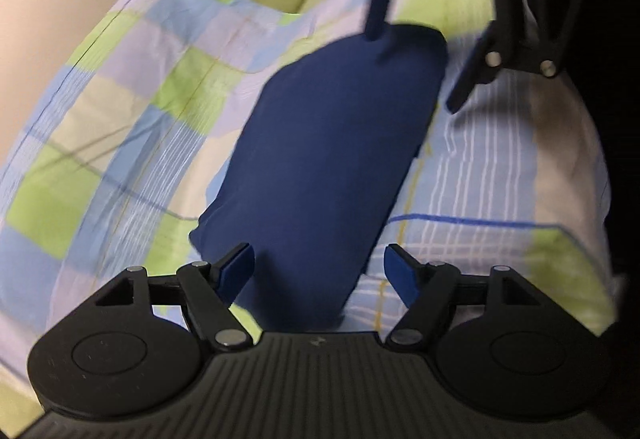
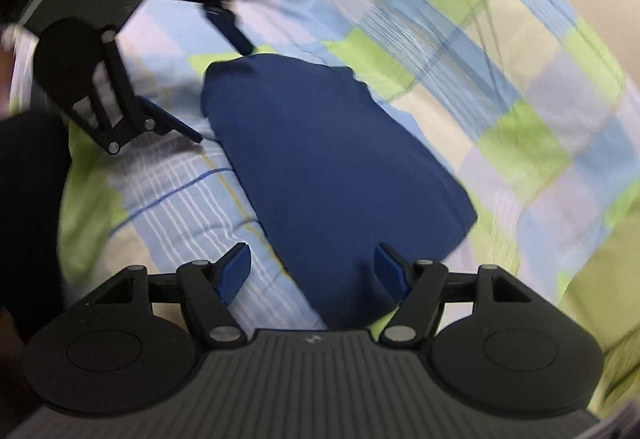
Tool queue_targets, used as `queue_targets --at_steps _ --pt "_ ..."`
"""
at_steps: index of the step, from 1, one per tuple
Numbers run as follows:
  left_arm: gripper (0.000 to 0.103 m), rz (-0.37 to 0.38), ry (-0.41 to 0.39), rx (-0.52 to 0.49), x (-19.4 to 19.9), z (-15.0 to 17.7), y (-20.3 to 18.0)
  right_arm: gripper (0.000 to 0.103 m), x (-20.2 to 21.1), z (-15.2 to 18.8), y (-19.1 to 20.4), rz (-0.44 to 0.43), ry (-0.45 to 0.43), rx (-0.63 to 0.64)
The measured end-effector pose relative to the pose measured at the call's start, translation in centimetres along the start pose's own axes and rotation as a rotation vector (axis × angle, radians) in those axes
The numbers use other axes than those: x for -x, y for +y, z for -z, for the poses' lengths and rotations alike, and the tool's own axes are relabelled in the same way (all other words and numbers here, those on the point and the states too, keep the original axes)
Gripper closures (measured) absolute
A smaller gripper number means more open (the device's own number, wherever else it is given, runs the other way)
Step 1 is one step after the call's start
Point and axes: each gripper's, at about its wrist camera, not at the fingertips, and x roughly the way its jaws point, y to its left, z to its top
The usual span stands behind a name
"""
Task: Fold clothes
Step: 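Grasp the folded sweatshirt ends with both grippers, then lift the folded sweatshirt with both grippers and carry it to the white chair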
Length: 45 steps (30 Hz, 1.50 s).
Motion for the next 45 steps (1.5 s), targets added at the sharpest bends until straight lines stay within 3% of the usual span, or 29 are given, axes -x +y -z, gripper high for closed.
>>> queue_targets --at_steps 4,14,20,26,30,37,41,45 --pt "0.029 0.002 -0.004 -0.030 -1.7 0.3 0.0 0.040 -3.0 -0.5 1.3 0.031 0.033 0.129" --pt "0.028 -0.032 -0.013 -0.192 -3.6 0.0 -0.6 0.043 -4.9 1.8 2.7 0.182 0.060 0.449" --pt "0.034 0.047 0.014 -0.152 -4.6 0.0 0.5 0.043 -6.5 1.3 3.0 0.176 0.041 0.498" --pt "0.052 0.099 0.036 -0.211 -4.2 -0.2 1.7 0.072 -5.7 0.7 1.4 0.101 0.053 0.410" --pt "0.054 0.098 0.034 -0.248 -0.5 -1.4 2.7 0.077 -2.4 -0.8 0.3 0.097 0.037 0.388" --pt "0.054 0.064 -0.069 -0.349 8.7 -5.6 1.0 0.078 7.7 0.0 1.1 0.116 0.003 0.321" --pt "0.054 0.041 -0.182 -0.441 11.5 -11.3 -1.1 0.079 13.8 2.7 1.0 0.219 0.017 0.221" --pt "0.054 0.041 -0.302 -0.514 13.3 -16.5 -3.8 0.079 18.8 6.6 0.3 0.335 0.097 0.134"
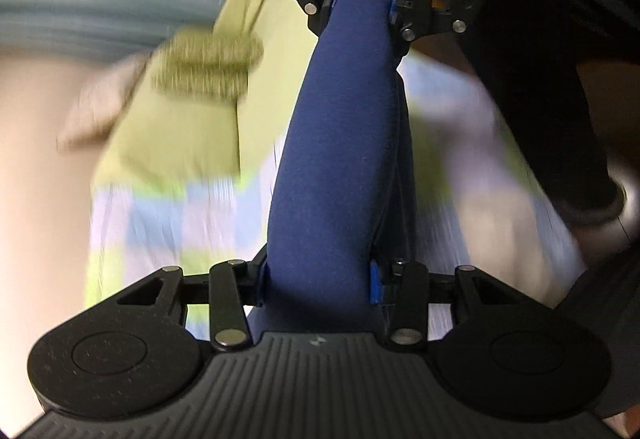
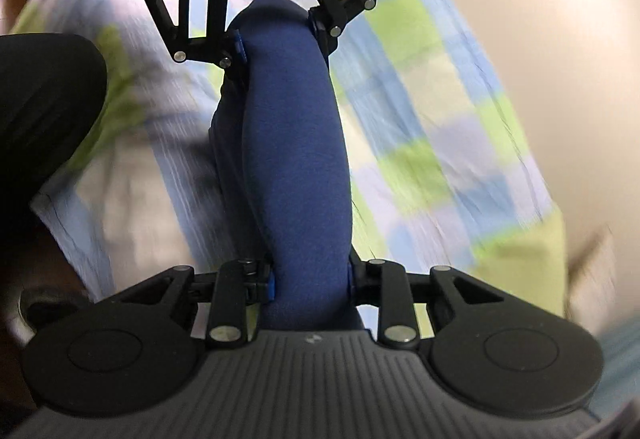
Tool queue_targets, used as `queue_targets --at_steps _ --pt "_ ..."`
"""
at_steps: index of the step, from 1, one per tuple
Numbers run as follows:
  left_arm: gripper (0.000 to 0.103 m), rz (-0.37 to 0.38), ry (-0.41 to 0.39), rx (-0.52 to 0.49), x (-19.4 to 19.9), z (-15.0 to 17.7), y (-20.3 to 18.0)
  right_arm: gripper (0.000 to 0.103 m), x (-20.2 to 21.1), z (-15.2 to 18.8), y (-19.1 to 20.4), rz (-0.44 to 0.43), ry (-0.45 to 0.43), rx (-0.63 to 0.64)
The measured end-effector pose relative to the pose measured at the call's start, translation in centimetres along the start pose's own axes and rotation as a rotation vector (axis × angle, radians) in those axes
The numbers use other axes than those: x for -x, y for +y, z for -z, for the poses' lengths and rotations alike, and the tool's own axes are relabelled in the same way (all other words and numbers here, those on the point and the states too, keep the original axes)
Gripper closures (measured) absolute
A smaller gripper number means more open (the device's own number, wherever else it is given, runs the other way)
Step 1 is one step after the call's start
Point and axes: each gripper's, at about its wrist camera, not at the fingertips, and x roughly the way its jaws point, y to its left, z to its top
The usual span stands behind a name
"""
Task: Fold clothes
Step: 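Lift the folded sweatshirt with both grippers and carry it to the white chair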
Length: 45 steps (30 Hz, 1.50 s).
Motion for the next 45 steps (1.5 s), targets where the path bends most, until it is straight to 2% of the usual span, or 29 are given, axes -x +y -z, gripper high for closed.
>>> queue_targets --at_steps 4,7,10,12,15,18,20,21,23,25,27,29,31,37,39,45 --pt "0.054 0.008 -0.202 -0.063 -1.8 -8.6 0.8 0.079 4.8 5.8 -2.0 0.104 0.145 -0.084" --pt "0.054 0.031 -0.353 -0.143 -4.4 -16.2 1.4 0.079 7.9 10.3 -3.6 0.178 0.260 -0.147" --pt "0.054 0.059 -0.464 -0.189 -6.9 -23.0 1.9 0.079 11.0 16.5 -5.5 0.258 0.408 -0.217" --pt "0.054 0.075 -0.555 -0.220 -9.2 -28.8 2.0 0.079 12.6 20.3 -6.8 0.300 0.488 -0.252" --pt "0.054 0.079 -0.655 -0.250 -11.7 -34.3 1.6 0.078 14.4 27.0 -8.5 0.394 0.621 -0.308" --pt "0.053 0.073 -0.770 -0.316 -16.3 -39.4 -0.9 0.078 14.5 32.2 -8.3 0.478 0.725 -0.349" --pt "0.053 0.119 -0.780 -0.358 -18.8 -40.1 -3.2 0.078 13.5 35.2 -7.3 0.515 0.794 -0.384" --pt "0.052 0.166 -0.775 -0.383 -20.4 -40.3 -4.6 0.077 12.4 36.6 -6.2 0.495 0.823 -0.408" --pt "0.050 0.293 -0.740 -0.439 -23.3 -39.4 -8.3 0.077 9.9 39.1 -3.6 0.414 0.868 -0.458" --pt "0.048 0.348 -0.733 -0.455 -24.3 -38.0 -10.3 0.075 8.2 40.0 -1.5 0.332 0.879 -0.482" --pt "0.047 0.342 -0.760 -0.425 -24.6 -36.5 -11.3 0.073 6.8 39.9 0.8 0.276 0.876 -0.499" --pt "0.045 0.339 -0.768 -0.414 -24.4 -35.8 -11.6 0.070 6.5 39.7 1.5 0.271 0.878 -0.518" --pt "0.041 0.330 -0.769 -0.418 -24.0 -35.3 -11.8 0.067 6.7 39.4 1.8 0.275 0.885 -0.532" --pt "0.039 0.332 -0.757 -0.402 -24.4 -33.9 -10.7 0.065 8.3 36.9 3.3 0.296 0.894 -0.508" --pt "0.040 0.335 -0.745 -0.410 -24.5 -32.3 -9.0 0.065 8.8 35.7 4.0 0.306 0.891 -0.519" --pt "0.041 0.318 -0.718 -0.403 -25.0 -33.8 -9.6 0.069 7.7 35.7 3.2 0.322 0.884 -0.632"
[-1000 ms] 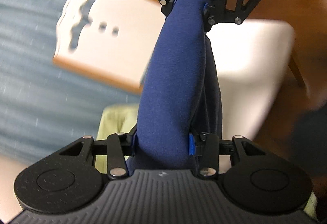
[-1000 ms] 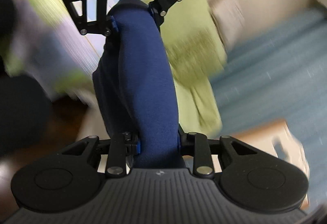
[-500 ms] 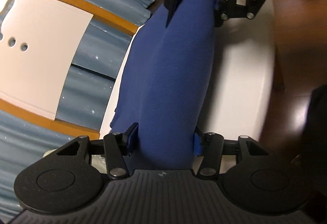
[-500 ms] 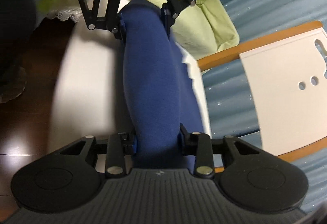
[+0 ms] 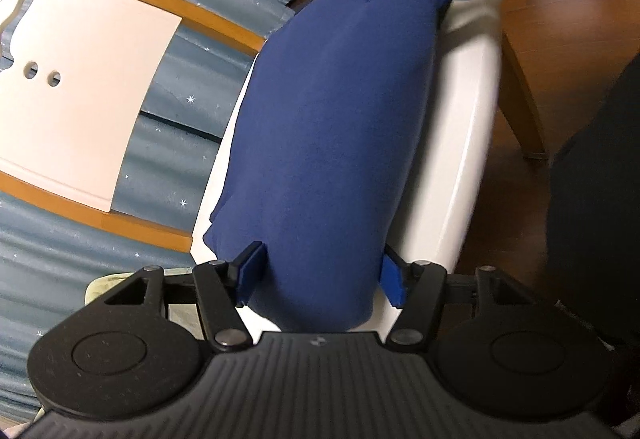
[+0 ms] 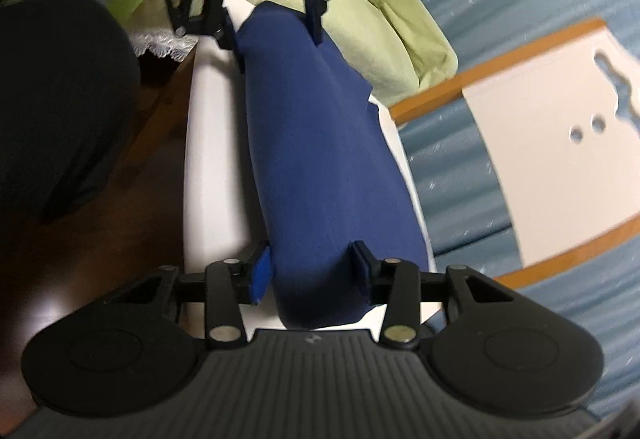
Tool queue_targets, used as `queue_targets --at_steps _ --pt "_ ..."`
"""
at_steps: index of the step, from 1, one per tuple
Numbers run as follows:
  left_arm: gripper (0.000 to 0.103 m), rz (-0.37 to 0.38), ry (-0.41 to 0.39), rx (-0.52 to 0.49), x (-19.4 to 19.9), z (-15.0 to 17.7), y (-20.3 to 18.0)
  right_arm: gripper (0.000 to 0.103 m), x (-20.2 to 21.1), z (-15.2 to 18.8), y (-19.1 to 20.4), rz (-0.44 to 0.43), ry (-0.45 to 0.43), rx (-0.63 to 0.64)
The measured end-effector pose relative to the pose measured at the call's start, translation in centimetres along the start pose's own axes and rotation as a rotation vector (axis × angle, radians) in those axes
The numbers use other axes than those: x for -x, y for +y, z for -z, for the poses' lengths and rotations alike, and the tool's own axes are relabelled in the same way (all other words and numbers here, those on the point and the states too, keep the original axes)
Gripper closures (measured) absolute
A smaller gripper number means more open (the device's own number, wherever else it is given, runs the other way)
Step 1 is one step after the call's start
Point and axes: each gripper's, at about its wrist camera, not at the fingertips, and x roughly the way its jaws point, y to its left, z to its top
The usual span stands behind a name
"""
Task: Fold clothes
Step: 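Lower the sweatshirt onto the chair seat and open both grippers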
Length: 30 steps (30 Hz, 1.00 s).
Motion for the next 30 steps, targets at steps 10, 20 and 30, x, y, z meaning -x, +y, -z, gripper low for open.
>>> queue_targets --at_steps 10,20,30 --pt "0.037 -0.023 -0.013 0.019 0.7 0.8 0.0 0.067 -2.6 0.2 -0.1 0.019 0.003 -0.013" --pt "0.037 -0.010 -0.035 0.343 2.4 2.9 4.8 0.064 1.8 1.2 -1.0 -0.003 -0.047 -0.193" --pt "0.036 0.018 -0.030 0.559 1.5 3.5 5.1 0.066 0.9 1.9 -3.1 -0.019 -0.098 -0.551"
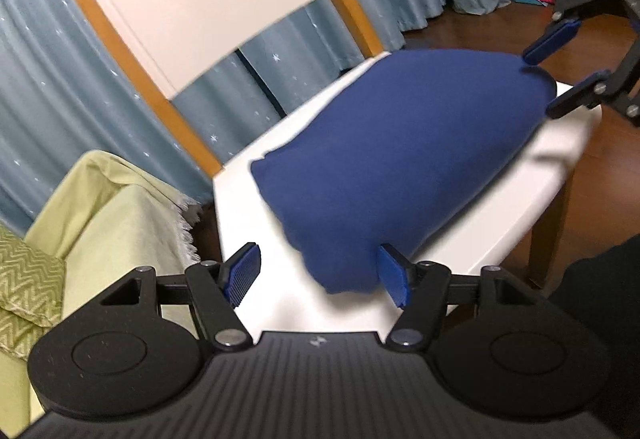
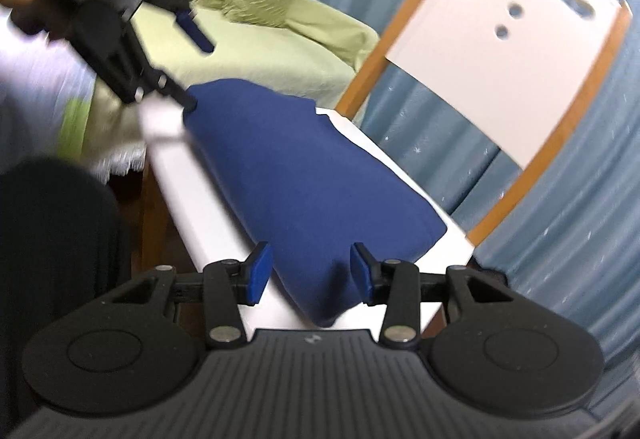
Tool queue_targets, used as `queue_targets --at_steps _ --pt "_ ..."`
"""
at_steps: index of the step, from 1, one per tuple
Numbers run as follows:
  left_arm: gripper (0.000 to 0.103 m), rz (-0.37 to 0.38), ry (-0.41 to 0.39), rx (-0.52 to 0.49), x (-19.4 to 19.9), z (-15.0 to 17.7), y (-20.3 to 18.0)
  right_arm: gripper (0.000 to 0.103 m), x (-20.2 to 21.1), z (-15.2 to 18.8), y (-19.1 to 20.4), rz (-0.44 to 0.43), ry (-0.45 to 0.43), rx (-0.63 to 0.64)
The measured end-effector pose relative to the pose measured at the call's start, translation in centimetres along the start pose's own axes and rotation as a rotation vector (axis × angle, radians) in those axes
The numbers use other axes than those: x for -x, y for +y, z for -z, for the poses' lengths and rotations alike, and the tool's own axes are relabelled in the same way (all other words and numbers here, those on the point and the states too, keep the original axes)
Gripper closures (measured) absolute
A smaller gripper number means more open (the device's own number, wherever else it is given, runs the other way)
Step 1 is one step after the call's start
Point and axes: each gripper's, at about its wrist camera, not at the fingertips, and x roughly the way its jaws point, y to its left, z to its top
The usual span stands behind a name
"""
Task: Fold clothes
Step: 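Lower the sweatshirt onto the chair seat and open both grippers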
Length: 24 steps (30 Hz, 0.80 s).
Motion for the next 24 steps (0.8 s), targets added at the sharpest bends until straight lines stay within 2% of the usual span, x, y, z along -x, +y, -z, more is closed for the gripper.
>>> queue_targets --at_steps 3,9,14,16,21,24 --pt "0.036 0.003 0.038 -0.056 -0.5 1.3 -1.0 0.065 -1.5 0.7 -0.2 -0.009 0.026 -0.042" --pt "0.036 0.031 0.020 -0.037 0.4 1.3 -0.3 0.065 -3.1 0.6 -1.2 -0.001 0.034 -0.030" --pt "0.036 0.006 -0.088 0.133 4.4 0.5 2.7 0.065 -2.5 0.5 -1.7 -0.016 0.027 -0.048" --pt "0.035 -0.007 -0.095 0.171 4.6 0.0 3.5 0.065 -2.4 0.6 -1.7 -0.020 0.025 -0.069" --pt "0.035 -0.041 -0.008 0.143 0.9 -0.8 2.8 0.064 -2.6 0.7 -1.4 -0.022 0.030 -0.108" --pt "0.035 -0.055 -0.008 0.155 0.2 -0.6 2.3 0.064 -2.5 0.7 -1.3 -0.032 0.030 -0.117"
